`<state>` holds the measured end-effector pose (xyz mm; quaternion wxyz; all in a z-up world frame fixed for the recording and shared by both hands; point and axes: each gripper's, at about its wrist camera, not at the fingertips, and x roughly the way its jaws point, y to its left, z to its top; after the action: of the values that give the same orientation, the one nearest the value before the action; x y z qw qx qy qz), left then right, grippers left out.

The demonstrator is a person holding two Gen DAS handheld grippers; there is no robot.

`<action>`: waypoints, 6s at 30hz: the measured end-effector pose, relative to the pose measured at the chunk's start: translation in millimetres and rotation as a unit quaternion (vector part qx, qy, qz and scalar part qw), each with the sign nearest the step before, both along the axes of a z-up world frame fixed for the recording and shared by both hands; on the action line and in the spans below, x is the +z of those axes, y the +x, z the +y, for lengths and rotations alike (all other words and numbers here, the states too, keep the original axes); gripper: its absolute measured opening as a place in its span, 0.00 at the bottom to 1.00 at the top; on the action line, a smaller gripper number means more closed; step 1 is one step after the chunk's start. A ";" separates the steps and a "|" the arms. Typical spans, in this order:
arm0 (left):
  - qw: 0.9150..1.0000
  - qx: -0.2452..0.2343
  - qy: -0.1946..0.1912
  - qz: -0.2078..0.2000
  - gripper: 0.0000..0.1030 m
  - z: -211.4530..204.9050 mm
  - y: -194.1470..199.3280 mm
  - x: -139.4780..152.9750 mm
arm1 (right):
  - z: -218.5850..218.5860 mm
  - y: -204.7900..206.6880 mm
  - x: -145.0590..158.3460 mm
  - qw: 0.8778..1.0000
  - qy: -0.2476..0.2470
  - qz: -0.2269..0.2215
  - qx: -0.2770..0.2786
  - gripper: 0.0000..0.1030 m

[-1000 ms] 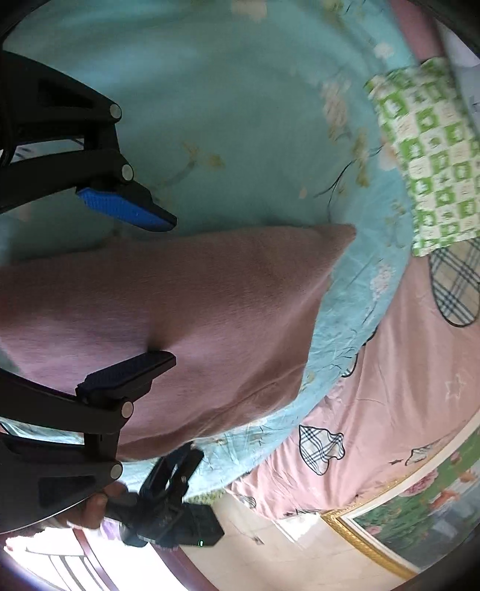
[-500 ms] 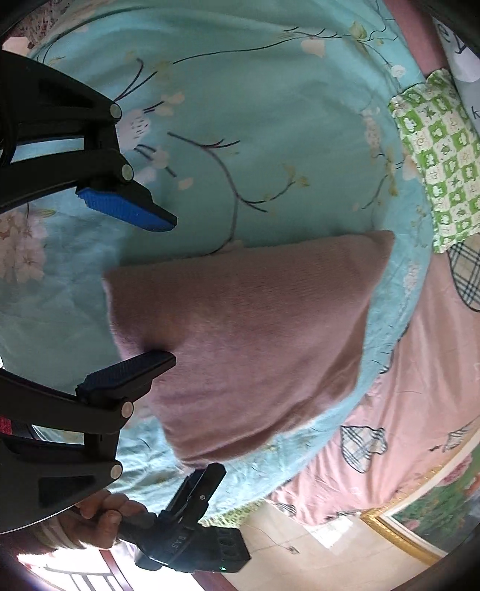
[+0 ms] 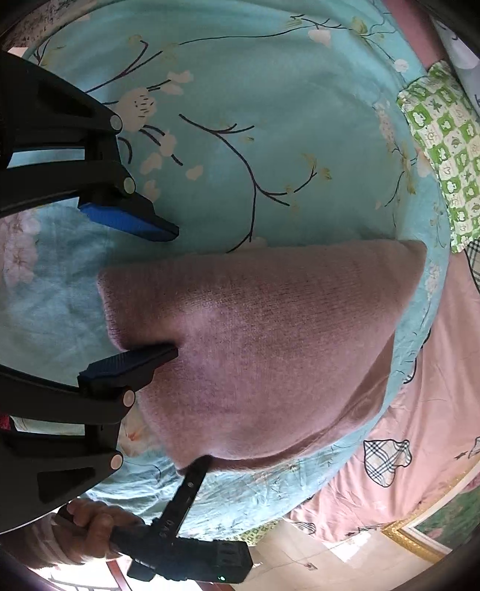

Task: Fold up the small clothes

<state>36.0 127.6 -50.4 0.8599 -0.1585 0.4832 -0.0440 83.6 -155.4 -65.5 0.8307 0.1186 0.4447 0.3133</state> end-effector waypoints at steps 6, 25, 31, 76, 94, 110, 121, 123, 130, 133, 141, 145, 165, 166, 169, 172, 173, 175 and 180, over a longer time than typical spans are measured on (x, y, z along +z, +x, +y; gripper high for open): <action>0.999 0.001 0.019 -0.035 0.55 8.7 -5.7 33.3 | -19.5 -4.4 32.5 0.999 0.035 -0.017 -0.021 0.12; 0.997 -0.030 -0.071 -0.005 0.12 25.7 164.4 26.0 | 51.0 118.2 33.9 0.998 0.037 0.032 -0.032 0.06; 0.995 -0.013 -0.096 -0.020 0.09 31.5 150.7 22.6 | 45.7 118.6 26.3 0.999 0.036 0.022 -0.030 0.04; 0.990 0.013 0.119 -0.078 0.80 -43.8 -108.9 23.3 | -28.6 -122.1 24.3 0.993 -0.008 -0.108 -0.045 0.69; 0.988 0.019 0.137 -0.066 0.81 -34.6 -111.4 12.7 | 6.3 -128.9 23.4 0.988 -0.081 -0.133 -0.018 0.94; 0.980 0.024 0.190 -0.057 0.83 -31.8 -71.0 33.7 | 35.4 -86.1 49.9 0.984 -0.093 -0.151 0.024 0.98; 0.974 0.034 0.219 -0.044 0.84 -36.4 -51.6 39.8 | 42.9 -65.3 58.3 0.983 -0.101 -0.151 0.040 0.99; 0.973 0.034 0.223 -0.047 0.85 -37.3 -49.7 42.4 | 43.8 -62.4 60.6 0.983 -0.099 -0.151 0.042 0.99; 0.970 0.038 0.236 -0.052 0.85 -39.1 -44.2 46.9 | 47.3 -54.6 69.7 0.982 -0.096 -0.158 0.050 0.99; 0.969 0.042 0.237 -0.050 0.85 -38.0 -41.6 47.0 | 48.1 -50.2 70.7 0.981 -0.096 -0.157 0.053 0.99; 0.969 0.039 0.239 -0.050 0.85 -41.4 -37.7 47.5 | 50.4 -44.0 69.8 0.983 -0.091 -0.147 0.059 0.99; 0.969 0.039 0.238 -0.053 0.85 -43.4 -37.6 48.6 | 50.4 -41.5 71.1 0.983 -0.088 -0.149 0.061 0.99; 0.970 0.036 0.236 -0.053 0.85 -46.1 -33.3 53.6 | 48.4 -35.9 80.9 0.983 -0.076 -0.153 0.061 0.99; 0.970 0.035 0.236 -0.053 0.85 -46.2 -32.9 54.1 | 48.5 -35.7 81.4 0.984 -0.076 -0.153 0.061 0.99; 0.969 0.032 0.239 -0.053 0.85 -47.6 -31.5 54.4 | 49.1 -35.2 82.4 0.983 -0.075 -0.153 0.062 0.99; 0.969 0.029 0.240 -0.054 0.85 -49.3 -30.7 55.5 | 50.3 -35.0 82.8 0.983 -0.078 -0.153 0.063 0.99; 0.969 0.028 0.241 -0.055 0.85 -49.7 -30.5 56.2 | 50.5 -35.2 82.9 0.983 -0.078 -0.153 0.063 0.99; 0.968 0.027 0.242 -0.057 0.85 -51.5 -30.9 57.1 | 51.1 -35.6 83.5 0.983 -0.077 -0.153 0.062 0.99; 0.968 0.027 0.244 -0.058 0.85 -51.9 -31.3 58.3 | 50.5 -35.9 83.9 0.983 -0.076 -0.154 0.062 0.99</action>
<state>4.7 75.7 7.9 0.9002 0.0461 0.4238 0.0890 47.7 -104.9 18.4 0.8748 -0.0224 0.3402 0.3442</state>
